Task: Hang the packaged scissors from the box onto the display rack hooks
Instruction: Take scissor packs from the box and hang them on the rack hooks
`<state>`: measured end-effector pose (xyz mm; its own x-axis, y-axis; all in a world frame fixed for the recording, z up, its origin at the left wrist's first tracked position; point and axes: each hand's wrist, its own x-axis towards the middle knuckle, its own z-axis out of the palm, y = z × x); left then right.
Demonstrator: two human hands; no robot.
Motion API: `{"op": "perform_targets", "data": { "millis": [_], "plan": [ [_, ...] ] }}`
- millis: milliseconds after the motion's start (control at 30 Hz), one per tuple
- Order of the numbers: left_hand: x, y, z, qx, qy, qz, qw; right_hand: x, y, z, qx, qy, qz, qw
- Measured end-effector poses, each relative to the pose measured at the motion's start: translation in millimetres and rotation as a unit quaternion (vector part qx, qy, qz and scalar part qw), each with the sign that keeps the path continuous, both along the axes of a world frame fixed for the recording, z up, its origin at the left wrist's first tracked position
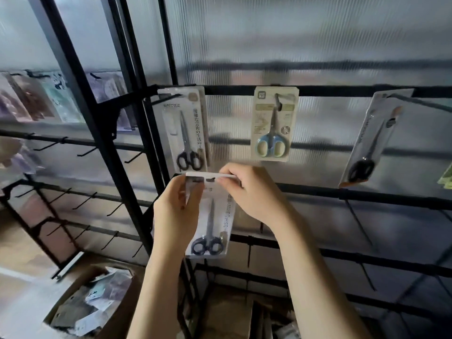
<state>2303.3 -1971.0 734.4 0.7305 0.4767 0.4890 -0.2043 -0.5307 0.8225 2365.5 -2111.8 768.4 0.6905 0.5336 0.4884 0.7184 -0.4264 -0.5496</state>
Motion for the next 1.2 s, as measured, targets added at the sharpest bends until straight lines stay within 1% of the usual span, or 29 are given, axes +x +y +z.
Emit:
{"op": "perform_targets", "data": {
  "millis": [67,167,333,400,567,700,867,1200],
  "plan": [
    [5,23,3,0.011,0.006,0.041,0.999,7,28,13,-0.002,-0.018,-0.002,1.0],
    [8,52,7,0.043,-0.014,0.084,0.995,15,57,36,0.0,-0.047,-0.005,0.999],
    [13,90,5,0.025,-0.014,0.109,0.994,25,94,76,0.012,-0.081,0.009,0.997],
    [16,98,3,0.028,-0.005,0.101,0.994,27,107,86,0.018,-0.087,0.014,0.996],
    [21,110,-2,0.037,0.007,0.077,0.996,31,121,93,0.041,-0.105,-0.009,0.994],
    [26,114,-1,0.02,0.004,0.06,0.998,32,124,93,0.066,-0.114,-0.031,0.991],
    [26,110,2,0.0,-0.007,0.042,0.999,30,128,97,0.098,-0.12,-0.017,0.988],
    [26,115,2,0.007,-0.018,0.022,1.0,32,127,99,0.11,-0.085,-0.022,0.99]
  ]
}}
